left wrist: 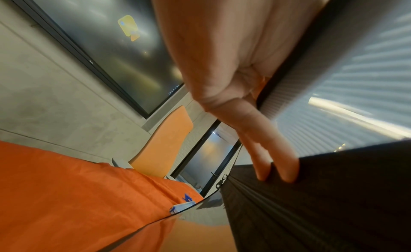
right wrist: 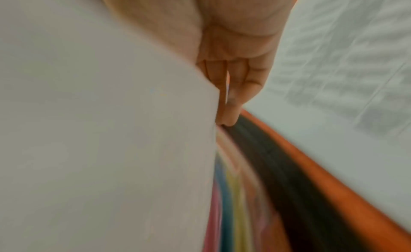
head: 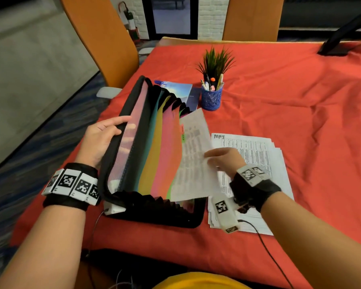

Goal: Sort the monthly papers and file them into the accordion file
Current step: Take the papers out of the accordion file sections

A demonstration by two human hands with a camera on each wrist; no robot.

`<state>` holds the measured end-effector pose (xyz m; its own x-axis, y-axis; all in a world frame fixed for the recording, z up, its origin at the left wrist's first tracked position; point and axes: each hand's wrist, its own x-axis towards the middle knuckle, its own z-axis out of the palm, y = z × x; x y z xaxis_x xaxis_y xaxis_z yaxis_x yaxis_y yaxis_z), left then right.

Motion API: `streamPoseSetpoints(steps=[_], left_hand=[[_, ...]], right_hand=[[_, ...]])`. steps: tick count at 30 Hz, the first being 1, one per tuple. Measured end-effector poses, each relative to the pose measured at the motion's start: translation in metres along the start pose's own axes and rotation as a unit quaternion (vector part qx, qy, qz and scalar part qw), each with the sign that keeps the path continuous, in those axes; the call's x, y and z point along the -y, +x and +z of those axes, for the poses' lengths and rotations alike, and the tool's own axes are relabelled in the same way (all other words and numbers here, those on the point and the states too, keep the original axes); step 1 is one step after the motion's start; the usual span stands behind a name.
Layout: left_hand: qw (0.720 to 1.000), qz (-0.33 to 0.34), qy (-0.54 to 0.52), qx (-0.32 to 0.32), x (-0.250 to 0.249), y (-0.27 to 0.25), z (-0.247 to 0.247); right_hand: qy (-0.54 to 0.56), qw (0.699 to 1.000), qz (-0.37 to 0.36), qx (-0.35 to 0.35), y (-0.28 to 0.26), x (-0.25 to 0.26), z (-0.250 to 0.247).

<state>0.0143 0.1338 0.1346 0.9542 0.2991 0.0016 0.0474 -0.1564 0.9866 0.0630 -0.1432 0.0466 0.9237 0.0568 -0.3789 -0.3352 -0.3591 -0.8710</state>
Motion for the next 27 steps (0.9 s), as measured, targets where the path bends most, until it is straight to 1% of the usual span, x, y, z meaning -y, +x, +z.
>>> streamPoseSetpoints(steps=[2,5,8,10,11,12,13,14,15,16,17,18,19,21,23,27], left_hand=[[1.000,0.014,0.024,-0.004,0.004,0.004,-0.005],[0.999,0.024,0.044,-0.001,0.009,0.007,-0.009],[0.998,0.024,0.053,-0.005,0.009,0.008,-0.011],[0.998,0.025,0.056,0.004,0.009,0.011,-0.011],[0.998,0.026,0.055,0.011,0.010,0.011,-0.012],[0.998,0.028,0.055,0.017,0.009,0.011,-0.012],[0.998,0.029,0.057,0.018,0.009,0.010,-0.011],[0.998,0.027,0.062,0.017,0.009,0.010,-0.011],[0.998,0.023,0.059,0.017,0.008,0.009,-0.009],[0.998,0.019,0.051,0.017,0.006,0.007,-0.008],[0.999,0.015,0.042,0.017,0.004,0.006,-0.006],[0.999,0.013,0.036,0.018,0.003,0.005,-0.005],[0.999,0.012,0.034,0.017,0.003,0.004,-0.003],[0.999,0.012,0.028,0.015,0.003,0.003,-0.001],[1.000,0.014,0.020,0.012,0.003,0.002,0.001],[0.999,0.028,0.021,0.011,0.003,0.001,0.002]], right_hand=[[0.001,0.999,0.014,-0.036,0.000,-0.017,-0.035],[-0.047,0.995,0.029,-0.087,-0.003,-0.053,-0.079],[-0.098,0.982,0.059,-0.151,0.000,-0.094,-0.105],[-0.150,0.969,0.092,-0.173,0.002,-0.111,-0.112],[-0.208,0.958,0.107,-0.167,0.001,-0.112,-0.112],[-0.282,0.938,0.119,-0.160,-0.002,-0.108,-0.110],[-0.348,0.916,0.115,-0.166,-0.004,-0.100,-0.106],[-0.389,0.899,0.092,-0.182,-0.006,-0.090,-0.098],[-0.401,0.894,0.049,-0.195,-0.007,-0.079,-0.088],[-0.388,0.901,-0.006,-0.195,-0.010,-0.065,-0.074],[-0.348,0.919,-0.059,-0.177,-0.012,-0.051,-0.060],[-0.293,0.940,-0.102,-0.141,-0.014,-0.038,-0.044],[-0.243,0.955,-0.132,-0.102,-0.018,-0.026,-0.027],[-0.182,0.969,-0.161,-0.050,-0.023,-0.006,0.006],[-0.151,0.978,-0.142,-0.022,-0.023,0.005,0.035],[-0.163,0.985,-0.046,0.025,-0.021,0.005,0.071]])
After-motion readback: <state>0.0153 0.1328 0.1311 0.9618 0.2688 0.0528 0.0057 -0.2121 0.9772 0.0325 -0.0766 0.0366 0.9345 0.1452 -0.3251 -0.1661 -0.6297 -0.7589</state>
